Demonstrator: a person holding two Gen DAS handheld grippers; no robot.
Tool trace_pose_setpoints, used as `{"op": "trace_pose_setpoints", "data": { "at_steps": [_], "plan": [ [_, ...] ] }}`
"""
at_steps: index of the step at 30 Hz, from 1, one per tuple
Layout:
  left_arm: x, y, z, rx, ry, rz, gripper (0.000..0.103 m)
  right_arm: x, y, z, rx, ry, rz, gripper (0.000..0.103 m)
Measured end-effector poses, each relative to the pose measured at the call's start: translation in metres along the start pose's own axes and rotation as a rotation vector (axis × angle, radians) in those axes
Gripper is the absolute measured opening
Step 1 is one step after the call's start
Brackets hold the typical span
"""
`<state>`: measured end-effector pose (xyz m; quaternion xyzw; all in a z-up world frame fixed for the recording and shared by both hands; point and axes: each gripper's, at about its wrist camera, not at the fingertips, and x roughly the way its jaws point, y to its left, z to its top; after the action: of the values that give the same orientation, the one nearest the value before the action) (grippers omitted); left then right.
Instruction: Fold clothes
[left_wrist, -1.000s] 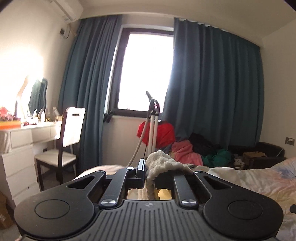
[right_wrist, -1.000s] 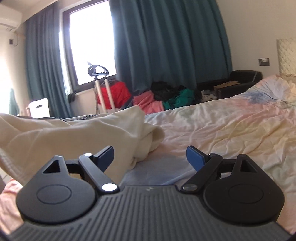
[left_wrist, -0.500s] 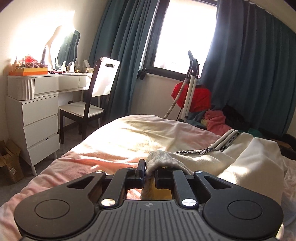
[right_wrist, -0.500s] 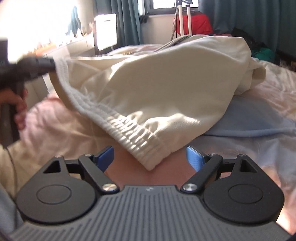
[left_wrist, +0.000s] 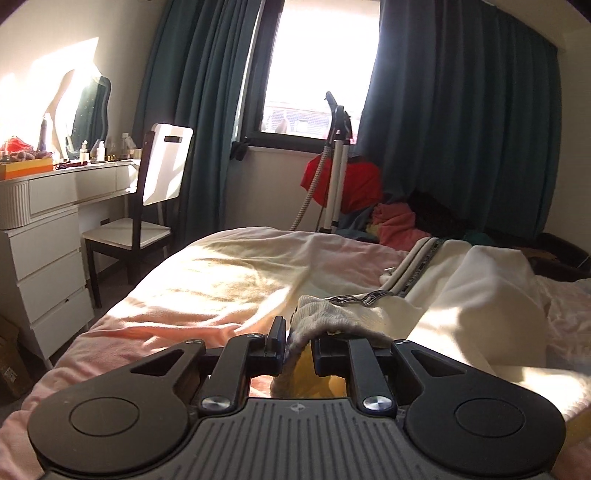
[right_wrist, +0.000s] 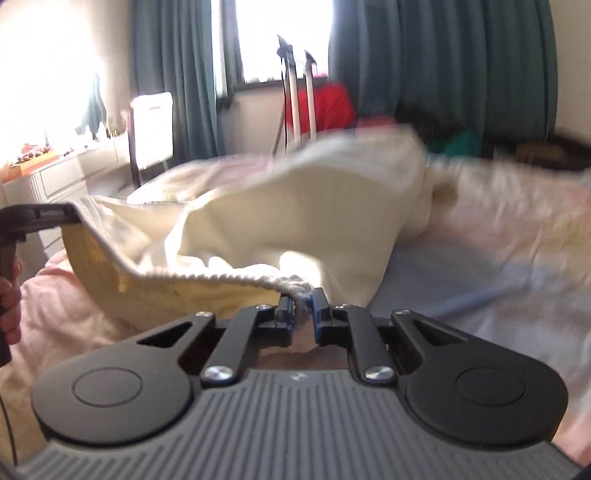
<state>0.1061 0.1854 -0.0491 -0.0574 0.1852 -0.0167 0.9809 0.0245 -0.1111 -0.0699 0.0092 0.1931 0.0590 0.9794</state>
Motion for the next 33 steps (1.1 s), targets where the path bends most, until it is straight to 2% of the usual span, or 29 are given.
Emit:
{"op": "trace_pose_setpoints", "data": {
  "at_steps": [3, 5, 7, 9, 13, 14, 16, 20, 22, 24, 26, 28, 29, 31, 33],
  "plan": [
    [-0.01, 0.003, 0.005, -0.076, -0.007, -0.074, 0.015, -0.03, 0.003, 0.011, -0.045, -0.15, -0.023, 0.012],
    [-0.013, 0.009, 0.006, -0.142, 0.001, -0.09, 0.015, -0.041, 0.003, 0.015, -0.081, -0.198, -0.04, 0.012],
    [-0.015, 0.014, 0.006, -0.187, 0.018, -0.085, 0.015, -0.038, 0.003, 0.014, -0.113, -0.144, -0.037, 0.012],
    [-0.008, 0.019, 0.003, -0.196, 0.078, -0.048, 0.015, -0.024, -0.003, 0.009, -0.076, -0.021, -0.002, 0.013],
    [0.017, 0.04, -0.013, -0.131, 0.238, -0.031, 0.016, 0.008, -0.013, -0.007, 0.056, 0.247, 0.089, 0.015],
    [0.022, 0.046, -0.018, -0.113, 0.272, -0.033, 0.018, 0.01, -0.013, -0.007, 0.061, 0.266, 0.098, 0.015],
    [0.019, 0.054, -0.021, -0.122, 0.287, -0.072, 0.023, 0.013, -0.012, -0.008, 0.07, 0.296, 0.113, 0.016],
    [0.0, 0.062, -0.021, -0.169, 0.286, -0.161, 0.024, -0.005, -0.013, 0.001, 0.088, 0.271, 0.158, 0.02],
    [-0.014, 0.062, -0.017, -0.185, 0.279, -0.176, 0.037, -0.017, -0.021, 0.004, 0.136, 0.259, 0.218, 0.021],
    [-0.027, 0.061, -0.011, -0.231, 0.265, -0.219, 0.043, -0.026, -0.031, 0.008, 0.201, 0.254, 0.297, 0.021],
    [-0.038, 0.059, -0.004, -0.263, 0.23, -0.257, 0.056, -0.033, -0.04, 0.013, 0.255, 0.232, 0.353, 0.021],
    [-0.046, 0.054, 0.002, -0.273, 0.188, -0.275, 0.082, -0.034, -0.046, 0.015, 0.293, 0.209, 0.324, 0.022],
    [-0.048, 0.051, 0.005, -0.275, 0.17, -0.283, 0.084, -0.032, -0.048, 0.015, 0.313, 0.204, 0.296, 0.024],
    [-0.047, 0.045, 0.007, -0.274, 0.159, -0.287, 0.086, -0.022, -0.057, 0.01, 0.38, 0.226, 0.235, 0.031],
    [-0.039, 0.04, 0.004, -0.261, 0.18, -0.267, 0.087, -0.011, -0.069, 0.003, 0.474, 0.264, 0.215, 0.055]
  ]
}}
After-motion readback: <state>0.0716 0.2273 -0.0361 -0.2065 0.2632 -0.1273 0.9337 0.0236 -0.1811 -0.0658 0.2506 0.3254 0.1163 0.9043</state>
